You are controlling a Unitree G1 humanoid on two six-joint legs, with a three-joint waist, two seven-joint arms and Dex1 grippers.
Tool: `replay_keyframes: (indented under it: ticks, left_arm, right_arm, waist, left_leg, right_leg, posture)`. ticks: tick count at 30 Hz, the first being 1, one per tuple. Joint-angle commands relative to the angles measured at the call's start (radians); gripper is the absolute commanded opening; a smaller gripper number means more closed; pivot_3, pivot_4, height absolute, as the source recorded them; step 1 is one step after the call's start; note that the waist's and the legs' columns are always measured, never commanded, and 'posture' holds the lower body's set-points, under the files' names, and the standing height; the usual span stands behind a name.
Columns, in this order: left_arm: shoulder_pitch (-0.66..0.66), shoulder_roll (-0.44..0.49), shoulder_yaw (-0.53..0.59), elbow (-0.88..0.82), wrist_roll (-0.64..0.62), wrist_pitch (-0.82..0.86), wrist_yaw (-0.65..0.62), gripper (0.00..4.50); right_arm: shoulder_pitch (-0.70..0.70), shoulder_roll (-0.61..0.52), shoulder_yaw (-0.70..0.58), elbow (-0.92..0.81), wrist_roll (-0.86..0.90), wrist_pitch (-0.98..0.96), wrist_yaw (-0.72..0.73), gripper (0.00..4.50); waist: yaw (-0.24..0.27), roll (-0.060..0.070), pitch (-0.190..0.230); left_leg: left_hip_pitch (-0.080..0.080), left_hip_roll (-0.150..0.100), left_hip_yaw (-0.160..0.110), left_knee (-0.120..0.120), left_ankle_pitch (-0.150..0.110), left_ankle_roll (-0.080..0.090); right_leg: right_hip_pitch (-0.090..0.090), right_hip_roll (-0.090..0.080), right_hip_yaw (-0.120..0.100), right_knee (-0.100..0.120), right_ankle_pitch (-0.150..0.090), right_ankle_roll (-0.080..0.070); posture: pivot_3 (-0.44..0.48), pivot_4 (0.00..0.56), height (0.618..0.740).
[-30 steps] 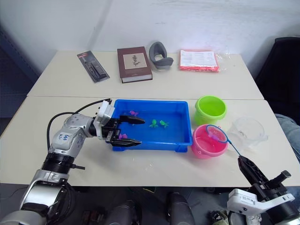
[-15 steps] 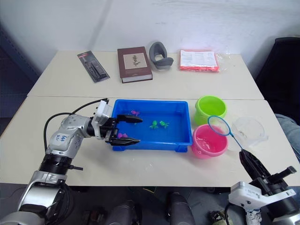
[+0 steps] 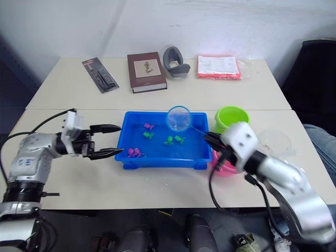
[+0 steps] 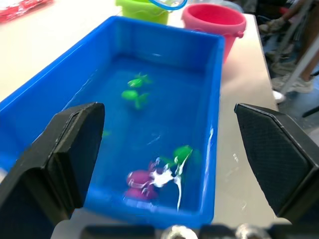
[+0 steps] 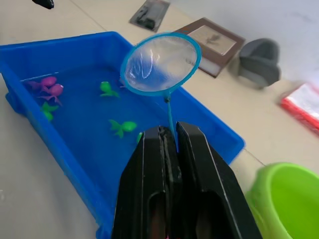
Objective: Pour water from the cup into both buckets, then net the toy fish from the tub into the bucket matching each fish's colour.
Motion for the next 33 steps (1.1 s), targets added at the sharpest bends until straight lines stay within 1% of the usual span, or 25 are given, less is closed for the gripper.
replay_keyframes:
  ticks: [1, 4, 6, 9, 11, 14, 17, 25, 28, 33]
  left_arm:
    - [0.029, 0.041, 0.052, -0.004, 0.006, -0.029, 0.02, 4.49]
    - [0.055, 0.069, 0.072, 0.012, 0.012, -0.042, 0.02, 4.49]
    - [0.067, 0.082, 0.076, 0.021, 0.018, -0.052, 0.02, 4.49]
    - [0.082, 0.086, 0.076, 0.015, 0.029, -0.05, 0.04, 4.49]
    - [0.088, 0.082, 0.075, -0.004, 0.025, -0.042, 0.056, 4.49]
    - [0.093, 0.076, 0.075, -0.03, 0.018, -0.028, 0.078, 4.49]
    - [0.103, 0.078, 0.074, -0.038, 0.015, -0.026, 0.085, 4.49]
    - [0.108, 0.082, 0.063, -0.049, 0.02, -0.022, 0.082, 4.49]
    - [0.11, 0.085, 0.062, -0.055, 0.021, -0.02, 0.079, 4.49]
    - [0.114, 0.088, 0.057, -0.06, 0.023, -0.019, 0.075, 4.49]
  right_arm:
    - [-0.185, 0.011, 0.159, 0.087, -0.025, 0.125, 0.041, 0.0]
    - [-0.271, 0.023, 0.227, 0.131, -0.047, 0.153, 0.062, 0.0]
    - [-0.3, 0.03, 0.248, 0.144, -0.053, 0.162, 0.07, 0.0]
    - [-0.35, 0.068, 0.286, 0.198, -0.093, 0.18, 0.043, 0.0]
    - [-0.364, 0.088, 0.292, 0.219, -0.107, 0.196, 0.032, 0.0]
    - [-0.376, 0.095, 0.309, 0.232, -0.118, 0.206, 0.051, 0.0]
    - [-0.39, 0.101, 0.354, 0.233, -0.122, 0.214, 0.098, 0.0]
    - [-0.466, 0.114, 0.495, 0.317, -0.263, 0.204, 0.111, 0.0]
    - [-0.484, 0.132, 0.515, 0.339, -0.292, 0.208, 0.114, 0.0]
    - [-0.498, 0.197, 0.523, 0.367, -0.301, 0.214, 0.13, 0.0]
  waist:
    - [0.002, 0.0, 0.0]
    - [0.005, 0.0, 0.0]
    - [0.006, 0.0, 0.0]
    - [0.009, 0.0, 0.0]
    - [0.01, 0.0, 0.0]
    - [0.014, 0.0, 0.0]
    - [0.013, 0.0, 0.0]
    - [-0.002, 0.0, 0.0]
    - [-0.003, 0.0, 0.0]
    - [-0.005, 0.0, 0.0]
  left_leg:
    - [-0.001, 0.0, 0.0, 0.0, 0.0, -0.001]
    - [-0.002, 0.0, 0.0, 0.0, 0.001, -0.002]
    - [-0.003, 0.0, 0.0, 0.0, 0.001, -0.002]
    - [-0.004, 0.0, 0.001, 0.0, -0.001, -0.001]
    - [-0.005, 0.0, 0.002, 0.0, -0.001, 0.0]
    - [-0.005, 0.0, 0.001, 0.0, -0.001, 0.0]
    - [-0.005, 0.0, 0.001, 0.0, -0.002, -0.001]
    - [-0.005, 0.001, 0.001, 0.0, -0.002, -0.001]
    - [-0.005, 0.001, 0.001, 0.0, -0.002, -0.002]
    - [-0.005, 0.001, 0.001, -0.001, -0.002, -0.002]
  right_leg:
    - [-0.001, 0.0, 0.0, 0.0, 0.0, 0.0]
    - [-0.001, 0.0, -0.002, -0.001, 0.0, -0.001]
    - [-0.002, 0.0, -0.002, 0.0, 0.0, 0.0]
    - [-0.002, -0.001, -0.003, -0.001, 0.0, 0.001]
    - [-0.002, -0.001, -0.004, -0.002, 0.001, 0.001]
    - [-0.002, -0.002, -0.004, -0.002, 0.001, 0.001]
    - [-0.002, -0.001, -0.005, -0.002, 0.001, 0.001]
    - [-0.002, -0.001, -0.006, -0.002, 0.001, 0.001]
    - [-0.002, -0.001, -0.008, -0.002, 0.001, 0.001]
    - [-0.003, -0.001, -0.01, -0.001, 0.001, 0.001]
  posture:
    - [0.0, 0.15, 0.74]
    - [0.0, 0.15, 0.74]
    - [0.0, 0.15, 0.74]
    - [0.0, 0.15, 0.74]
    - [0.0, 0.15, 0.74]
    - [0.0, 0.15, 0.74]
    - [0.0, 0.15, 0.74]
    - [0.0, 0.15, 0.74]
    - [0.0, 0.15, 0.74]
    - [0.0, 0.15, 0.74]
